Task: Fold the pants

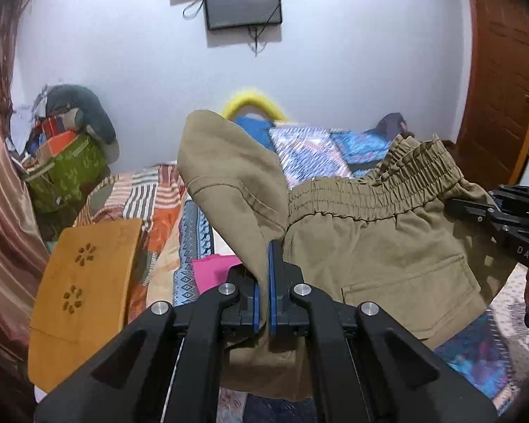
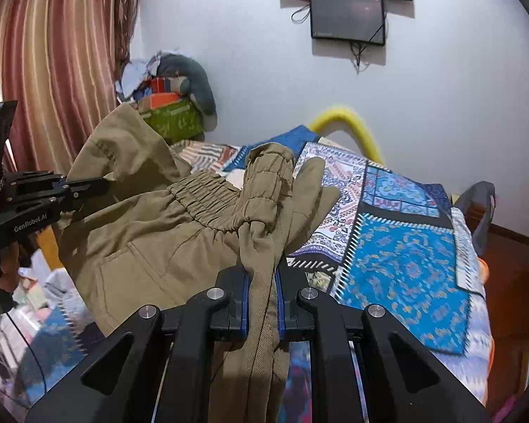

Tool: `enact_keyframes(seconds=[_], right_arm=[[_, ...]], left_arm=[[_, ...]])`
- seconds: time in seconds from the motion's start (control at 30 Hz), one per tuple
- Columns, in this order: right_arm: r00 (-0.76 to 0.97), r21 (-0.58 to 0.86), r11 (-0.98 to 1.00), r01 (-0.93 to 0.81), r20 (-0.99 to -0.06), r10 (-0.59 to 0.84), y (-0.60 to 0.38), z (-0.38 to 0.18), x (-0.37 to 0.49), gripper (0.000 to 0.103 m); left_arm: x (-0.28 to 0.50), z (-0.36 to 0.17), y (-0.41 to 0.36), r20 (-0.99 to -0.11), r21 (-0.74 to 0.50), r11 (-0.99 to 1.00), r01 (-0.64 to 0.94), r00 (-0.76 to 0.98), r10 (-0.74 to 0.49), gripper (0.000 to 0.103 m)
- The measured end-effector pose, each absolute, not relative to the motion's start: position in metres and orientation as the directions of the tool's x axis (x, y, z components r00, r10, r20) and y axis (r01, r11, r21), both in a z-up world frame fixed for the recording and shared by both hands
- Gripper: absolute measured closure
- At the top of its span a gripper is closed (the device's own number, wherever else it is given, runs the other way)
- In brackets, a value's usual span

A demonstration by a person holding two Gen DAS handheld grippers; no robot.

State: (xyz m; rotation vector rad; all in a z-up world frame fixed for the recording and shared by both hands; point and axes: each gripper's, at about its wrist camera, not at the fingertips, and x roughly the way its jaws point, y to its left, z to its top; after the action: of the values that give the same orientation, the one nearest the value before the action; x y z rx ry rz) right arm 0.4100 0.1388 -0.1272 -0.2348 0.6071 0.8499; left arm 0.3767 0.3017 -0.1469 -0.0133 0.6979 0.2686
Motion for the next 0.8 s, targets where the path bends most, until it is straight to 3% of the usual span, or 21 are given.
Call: enact_keyframes(seconds=[0.2, 0.33, 0.43, 0.63, 0.8], right_arm=[[0.480, 0.017, 0.652, -0.758, -0.661, 0.576, 0.177, -0.181, 0.436, 0.093], [0.421, -0.009, 0.657, -0.754, -0.774, 0.472, 0.198, -0.221, 0.451, 0.093], [0.400, -0.015, 0.665, -0.747, -0.809, 0.430, 0.200, -0.232, 0.452, 0.093], [0.339, 0.036, 0.688, -0.725, -0.850, 0.402, 0.184, -0.234, 0.459, 0.080], [0.347, 0.045, 0.712, -0.701, -0.851, 0.395, 0.161, -0.224, 0.448, 0.068]], left_arm=[[0.416, -0.216, 0.333, -0.689, 0.153, 0.942, -0.297, 0.652, 0.317, 0.100], [0.438, -0.283, 0.360, -0.816, 0.144, 0.930, -0.338, 0.492, 0.305, 0.100], [0.438, -0.319, 0.371, -0.859, 0.177, 0.914, -0.364, 0.396, 0.324, 0.100], [0.426, -0.328, 0.383, -0.883, 0.178, 0.905, -0.387, 0.342, 0.320, 0.083], [0.411, -0.312, 0.377, -0.865, 0.266, 0.884, -0.384, 0.309, 0.395, 0.081]])
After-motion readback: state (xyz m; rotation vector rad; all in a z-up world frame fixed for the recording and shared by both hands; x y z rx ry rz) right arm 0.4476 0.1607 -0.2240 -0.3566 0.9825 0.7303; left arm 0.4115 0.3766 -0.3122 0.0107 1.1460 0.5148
